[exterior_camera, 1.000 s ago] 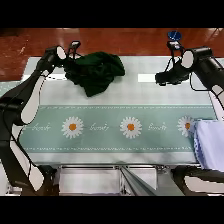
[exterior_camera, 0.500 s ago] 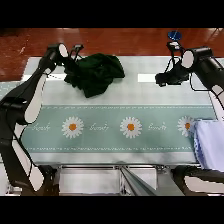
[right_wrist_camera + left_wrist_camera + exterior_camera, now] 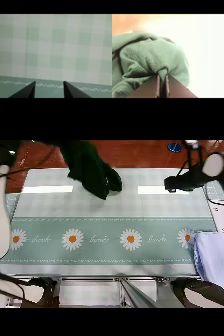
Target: Fold the shirts.
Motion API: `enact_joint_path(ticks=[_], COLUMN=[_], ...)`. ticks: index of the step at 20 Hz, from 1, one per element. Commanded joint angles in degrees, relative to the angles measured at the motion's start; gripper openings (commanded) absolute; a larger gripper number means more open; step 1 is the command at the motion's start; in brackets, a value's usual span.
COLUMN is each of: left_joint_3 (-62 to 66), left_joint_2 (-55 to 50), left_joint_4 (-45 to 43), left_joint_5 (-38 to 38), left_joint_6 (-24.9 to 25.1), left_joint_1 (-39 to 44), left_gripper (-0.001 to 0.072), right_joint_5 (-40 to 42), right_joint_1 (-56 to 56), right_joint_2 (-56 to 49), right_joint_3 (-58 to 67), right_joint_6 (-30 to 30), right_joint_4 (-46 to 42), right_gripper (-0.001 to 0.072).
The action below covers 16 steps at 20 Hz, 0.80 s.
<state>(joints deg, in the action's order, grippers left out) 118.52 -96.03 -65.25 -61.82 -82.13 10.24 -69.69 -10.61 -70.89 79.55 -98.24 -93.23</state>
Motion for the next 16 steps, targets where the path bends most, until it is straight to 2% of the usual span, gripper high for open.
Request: enact_joint_path(ticks=[1, 4, 6, 9, 11, 13, 16], left_joint_3=[0.15, 0.15, 0.15, 0.15, -1.46, -7.65, -20.35], left_joint_2=[9.35, 15.47, 19.37, 25.09, 28.46, 32.76, 39.5], left_joint_4=[10.78, 14.36, 14.51, 13.09, 11.76, 13.46, 15.82], left_joint_5=[8.04, 10.91, 10.19, 1.16, -5.01, -3.91, -1.2], left_joint_6=[0.94, 2.99, 3.82, 9.09, 8.76, 7.02, 7.1], left_joint_1=[0.02, 0.02, 0.02, 0.02, 0.07, 0.96, 2.25], left_gripper=[0.0024, 0.0024, 0.0024, 0.0024, 0.0024, 0.0024, 0.0024], right_joint_5=[-1.55, -1.66, -1.97, -2.97, -4.48, -5.29, -6.27], right_joint_1=[-1.14, -3.8, -4.96, -5.2, -5.2, -5.2, -5.2], right_joint_2=[8.52, 15.52, 19.26, 23.91, 26.36, 28.17, 29.35], right_joint_3=[0.0, 0.0, 0.0, 0.0, 0.0, 0.0, 0.0], right_joint_6=[0.68, 0.5, 0.13, -0.13, -0.72, -1.18, -2.19], right_joint_4=[2.12, 1.09, 1.09, 0.74, -0.42, -1.03, -1.4], right_gripper=[0.0408, 0.0409, 0.0409, 0.0409, 0.0409, 0.0408, 0.0408])
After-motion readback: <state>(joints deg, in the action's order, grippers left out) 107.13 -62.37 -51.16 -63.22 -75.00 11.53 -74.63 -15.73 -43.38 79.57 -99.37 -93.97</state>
